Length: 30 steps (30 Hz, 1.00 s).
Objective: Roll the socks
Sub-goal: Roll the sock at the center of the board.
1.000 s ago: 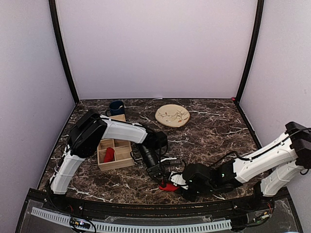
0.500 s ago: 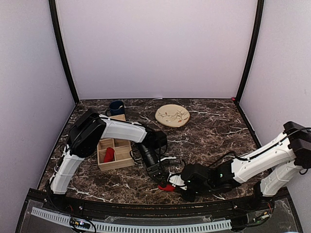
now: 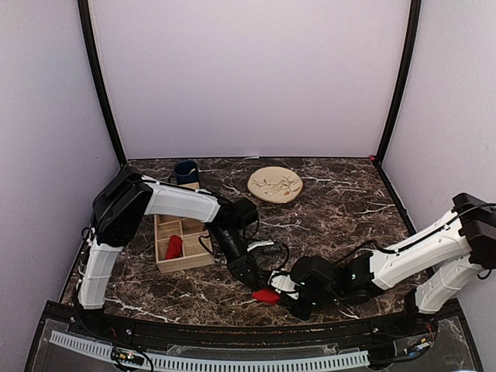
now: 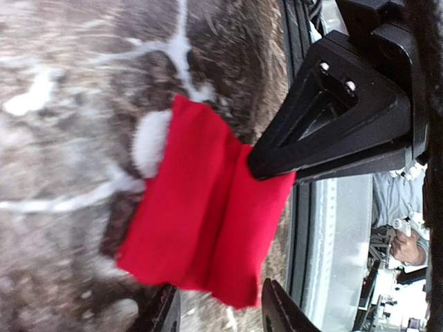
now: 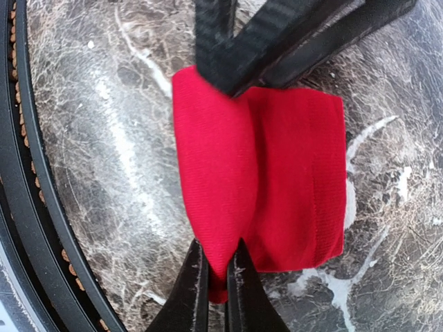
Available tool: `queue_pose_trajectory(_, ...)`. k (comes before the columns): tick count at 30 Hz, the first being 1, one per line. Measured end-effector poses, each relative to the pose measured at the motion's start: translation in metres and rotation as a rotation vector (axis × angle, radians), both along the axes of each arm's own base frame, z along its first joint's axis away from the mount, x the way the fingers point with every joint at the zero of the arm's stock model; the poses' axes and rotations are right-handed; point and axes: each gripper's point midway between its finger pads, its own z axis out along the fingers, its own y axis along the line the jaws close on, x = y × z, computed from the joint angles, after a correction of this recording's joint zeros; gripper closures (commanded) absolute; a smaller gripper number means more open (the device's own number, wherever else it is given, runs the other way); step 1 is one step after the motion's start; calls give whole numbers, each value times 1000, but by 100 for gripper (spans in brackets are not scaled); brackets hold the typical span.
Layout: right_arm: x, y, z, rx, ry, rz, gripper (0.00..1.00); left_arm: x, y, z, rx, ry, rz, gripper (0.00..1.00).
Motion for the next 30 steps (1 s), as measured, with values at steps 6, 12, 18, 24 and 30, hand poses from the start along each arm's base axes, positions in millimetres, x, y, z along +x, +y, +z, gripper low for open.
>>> queue_pose_trajectory(6, 2, 0, 0, 13, 30, -15, 99, 14, 1, 2, -19, -38, 38, 57)
queue_pose_trajectory(12, 3, 0, 0, 35, 70, -27, 99, 16, 4, 9, -48, -89, 58, 57)
queue_pose_trajectory(18, 4, 0, 1, 77, 142, -39, 100, 21, 12, 15, -79, -196, 109, 56)
queue_pose_trajectory(24, 5, -2, 1, 106, 213, -46, 100, 27, 19, 17, -116, -306, 173, 54)
queue_pose_trajectory(30, 6, -3, 3, 149, 312, -52, 100, 30, 26, 17, -158, -422, 239, 54)
